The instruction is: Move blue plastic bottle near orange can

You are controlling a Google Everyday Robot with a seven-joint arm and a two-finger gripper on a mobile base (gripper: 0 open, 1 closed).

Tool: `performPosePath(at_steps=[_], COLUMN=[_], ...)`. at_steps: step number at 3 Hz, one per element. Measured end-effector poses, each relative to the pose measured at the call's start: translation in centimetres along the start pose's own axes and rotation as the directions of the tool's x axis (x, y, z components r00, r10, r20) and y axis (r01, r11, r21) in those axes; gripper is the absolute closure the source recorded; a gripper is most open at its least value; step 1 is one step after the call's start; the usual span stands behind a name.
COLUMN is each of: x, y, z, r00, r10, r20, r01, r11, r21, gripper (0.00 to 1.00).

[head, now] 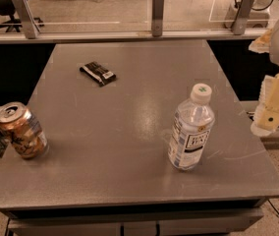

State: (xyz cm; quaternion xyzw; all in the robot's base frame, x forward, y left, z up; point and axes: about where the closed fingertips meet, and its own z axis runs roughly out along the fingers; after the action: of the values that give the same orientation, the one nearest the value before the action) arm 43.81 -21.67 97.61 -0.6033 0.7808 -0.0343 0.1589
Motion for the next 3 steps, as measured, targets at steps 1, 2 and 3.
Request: performPosePath(at_steps=[1, 2, 3], x=[0.00, -0.10, 0.05], y=[0.00, 0.27, 0.54], z=[0.00, 0.03, 0.37], r00=[1.000, 0.998, 0.997], r10=[0.000, -0.033, -0.065], r20=[0.000, 0.045, 0.047], r01=[0.000, 0.033, 0.063], r11=[1.0000, 0.9993, 0.9973], r21=[0.000, 0.017, 0.037], gripper=[0.00, 0.00, 0.00])
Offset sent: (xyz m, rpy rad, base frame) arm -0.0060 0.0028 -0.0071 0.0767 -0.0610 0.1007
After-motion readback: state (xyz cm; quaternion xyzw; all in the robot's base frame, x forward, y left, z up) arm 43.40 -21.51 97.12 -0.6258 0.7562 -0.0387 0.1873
